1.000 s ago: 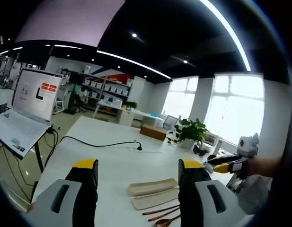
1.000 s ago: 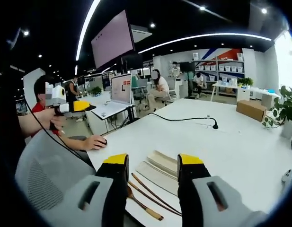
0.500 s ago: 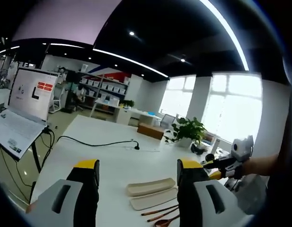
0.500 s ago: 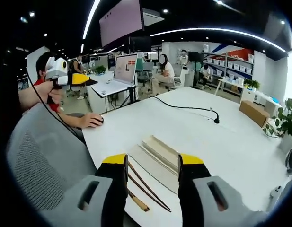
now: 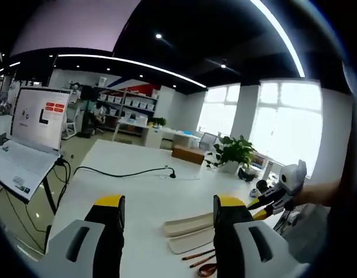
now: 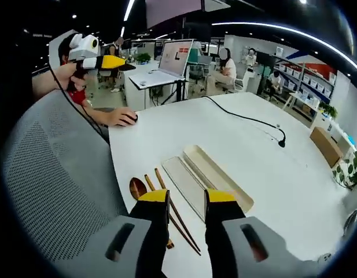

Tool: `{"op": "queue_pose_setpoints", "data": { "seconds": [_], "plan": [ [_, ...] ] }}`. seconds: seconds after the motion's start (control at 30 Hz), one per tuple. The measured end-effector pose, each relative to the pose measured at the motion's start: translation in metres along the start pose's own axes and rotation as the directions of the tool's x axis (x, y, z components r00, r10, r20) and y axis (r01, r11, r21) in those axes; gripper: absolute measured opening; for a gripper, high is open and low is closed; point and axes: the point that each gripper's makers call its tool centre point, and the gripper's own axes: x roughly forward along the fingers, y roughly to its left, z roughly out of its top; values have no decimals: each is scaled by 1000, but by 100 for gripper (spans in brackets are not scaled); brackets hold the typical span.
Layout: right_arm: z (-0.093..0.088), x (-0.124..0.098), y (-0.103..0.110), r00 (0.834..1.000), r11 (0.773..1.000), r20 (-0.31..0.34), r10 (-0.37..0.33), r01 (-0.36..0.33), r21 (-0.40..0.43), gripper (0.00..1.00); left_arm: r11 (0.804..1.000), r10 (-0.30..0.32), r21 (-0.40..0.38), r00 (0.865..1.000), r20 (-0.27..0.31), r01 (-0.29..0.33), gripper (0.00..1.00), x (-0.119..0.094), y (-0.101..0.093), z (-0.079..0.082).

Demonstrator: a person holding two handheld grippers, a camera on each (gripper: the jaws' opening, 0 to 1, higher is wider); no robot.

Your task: Arrange the utensils inside the cutlery case until each visible utensil rests in its matching compartment.

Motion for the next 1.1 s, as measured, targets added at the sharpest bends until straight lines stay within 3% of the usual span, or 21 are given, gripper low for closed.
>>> {"op": "queue_pose_setpoints", "data": {
  "seconds": [0.27, 0.43, 0.67, 0.8, 0.93, 1.1],
  "plan": [
    [-19, 14, 3, 994, 998, -88, 64, -64, 3, 19, 1000, -13, 10, 1000, -28, 13, 62, 3, -4, -5],
    [-34, 20, 6, 983, 994, -151, 102, -105, -13, 16, 999, -41, 3, 999, -19, 41, 61, 4, -10, -3],
    [-46, 30, 8, 969, 989, -203, 138, -146, -25, 15, 999, -53, 3, 997, -58, 53, 60, 7, -14, -10],
    [-51, 38, 9, 961, 985, -229, 153, -166, -40, 15, 998, -40, 36, 996, -80, 43, 60, 6, -14, -14],
    [-56, 46, 9, 950, 980, -271, 155, -182, -77, 16, 994, -90, 56, 989, -121, 97, 59, 9, -28, -21],
    [-56, 50, 13, 941, 972, -283, 184, -217, -91, 15, 989, -86, 103, 985, -147, 102, 61, 11, -29, -26]
  ]
}}
